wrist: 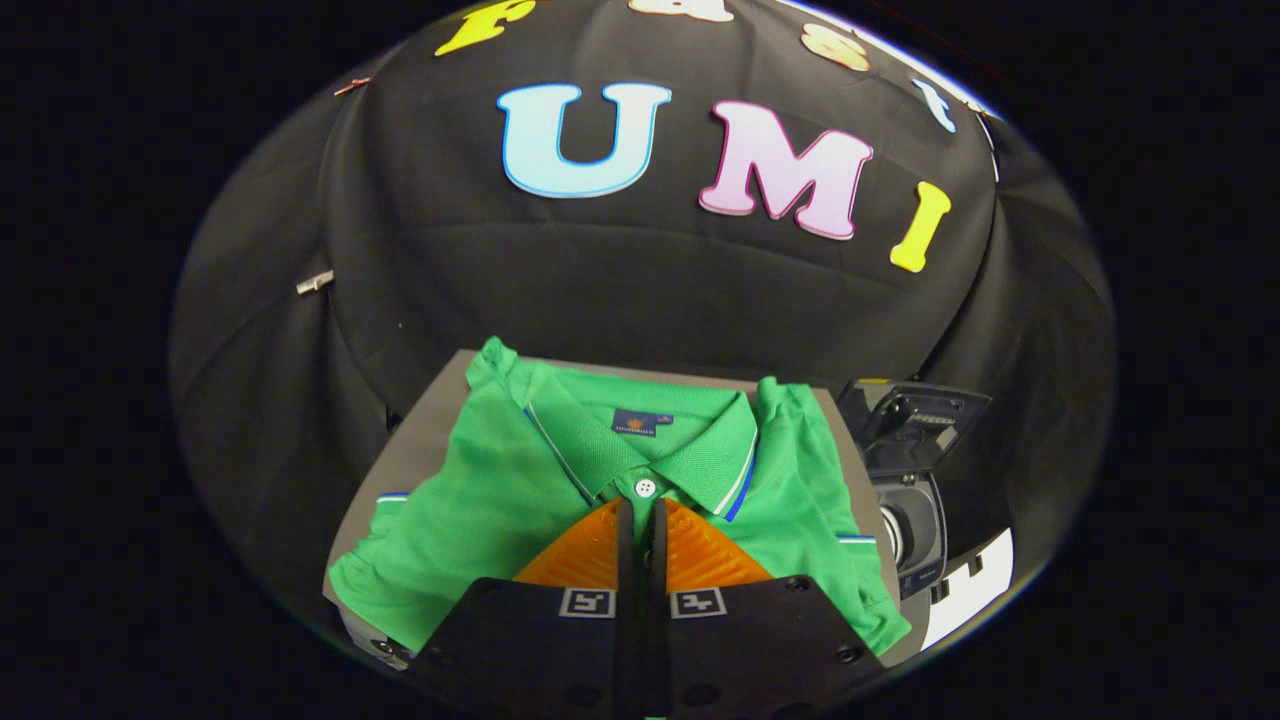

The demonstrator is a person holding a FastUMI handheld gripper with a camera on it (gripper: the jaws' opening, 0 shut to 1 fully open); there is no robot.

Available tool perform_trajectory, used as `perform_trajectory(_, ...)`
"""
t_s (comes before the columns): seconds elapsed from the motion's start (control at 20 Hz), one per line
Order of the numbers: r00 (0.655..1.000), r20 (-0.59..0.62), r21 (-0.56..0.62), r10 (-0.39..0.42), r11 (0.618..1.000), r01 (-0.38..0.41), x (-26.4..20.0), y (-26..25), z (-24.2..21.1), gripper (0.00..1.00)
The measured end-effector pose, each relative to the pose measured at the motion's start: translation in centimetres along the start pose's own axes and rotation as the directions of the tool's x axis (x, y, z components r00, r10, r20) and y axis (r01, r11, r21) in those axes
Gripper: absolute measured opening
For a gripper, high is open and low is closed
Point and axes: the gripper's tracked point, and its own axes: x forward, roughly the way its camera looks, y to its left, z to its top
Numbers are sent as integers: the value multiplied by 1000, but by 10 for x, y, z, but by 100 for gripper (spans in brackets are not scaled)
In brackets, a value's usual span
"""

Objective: Put the clothes into the washing machine and then close the washing machine lid.

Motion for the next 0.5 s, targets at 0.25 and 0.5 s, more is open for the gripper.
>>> perform_trajectory(0.25, 993, 115, 39, 2, 999, -6, -23, 8, 18, 5)
perform_trajectory(0.5, 983, 185, 32, -4, 999, -2, -38, 10, 30, 5)
